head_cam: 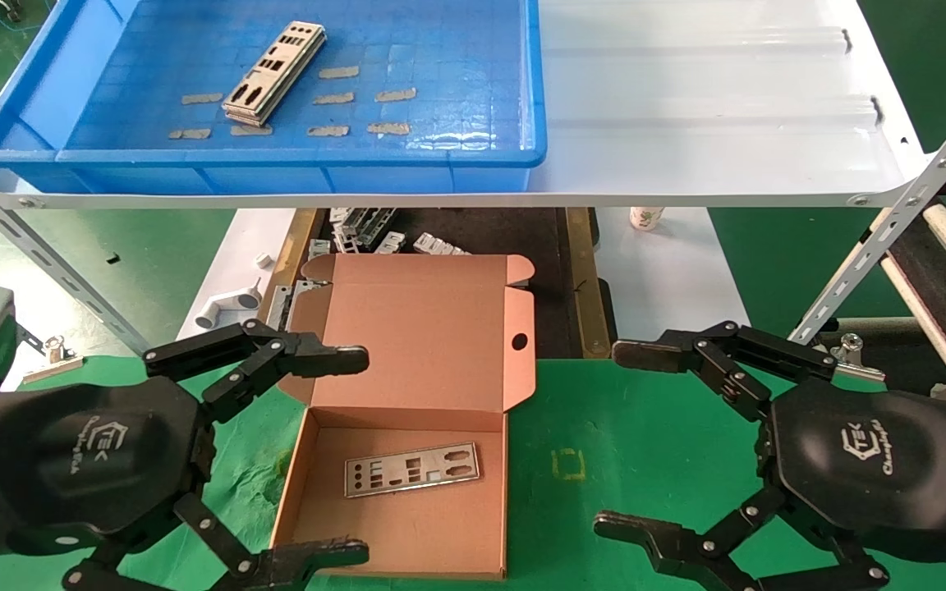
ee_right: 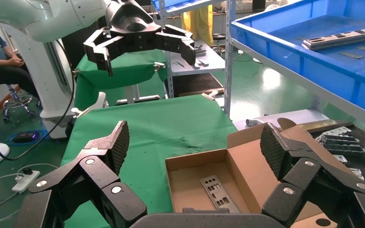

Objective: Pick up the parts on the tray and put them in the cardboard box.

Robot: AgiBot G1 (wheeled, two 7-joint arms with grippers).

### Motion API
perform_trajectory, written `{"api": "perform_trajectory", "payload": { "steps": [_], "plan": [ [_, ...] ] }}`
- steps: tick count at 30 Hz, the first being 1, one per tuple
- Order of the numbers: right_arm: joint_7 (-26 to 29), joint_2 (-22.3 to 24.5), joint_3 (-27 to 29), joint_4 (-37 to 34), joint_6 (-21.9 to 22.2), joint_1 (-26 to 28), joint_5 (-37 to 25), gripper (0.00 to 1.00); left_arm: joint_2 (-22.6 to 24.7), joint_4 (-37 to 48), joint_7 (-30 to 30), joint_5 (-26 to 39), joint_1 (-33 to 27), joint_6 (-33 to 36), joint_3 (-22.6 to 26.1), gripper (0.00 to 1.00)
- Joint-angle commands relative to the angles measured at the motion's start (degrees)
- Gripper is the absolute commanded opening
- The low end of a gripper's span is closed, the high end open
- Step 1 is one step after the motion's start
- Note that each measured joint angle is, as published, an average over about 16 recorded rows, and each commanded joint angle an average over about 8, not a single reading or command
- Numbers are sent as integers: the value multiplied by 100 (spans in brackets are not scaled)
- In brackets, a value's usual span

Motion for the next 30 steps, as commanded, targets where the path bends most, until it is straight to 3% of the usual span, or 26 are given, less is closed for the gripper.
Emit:
{"api": "perform_trajectory", "payload": {
  "steps": [1, 30],
  "plan": [
    [0, 0, 0, 0, 0, 0, 0, 100, 11, 28, 13, 10, -10, -1, 14, 100],
    [0, 0, 0, 0, 0, 0, 0, 100, 59, 145, 61, 68, -61, -12, 79, 100]
  ]
}}
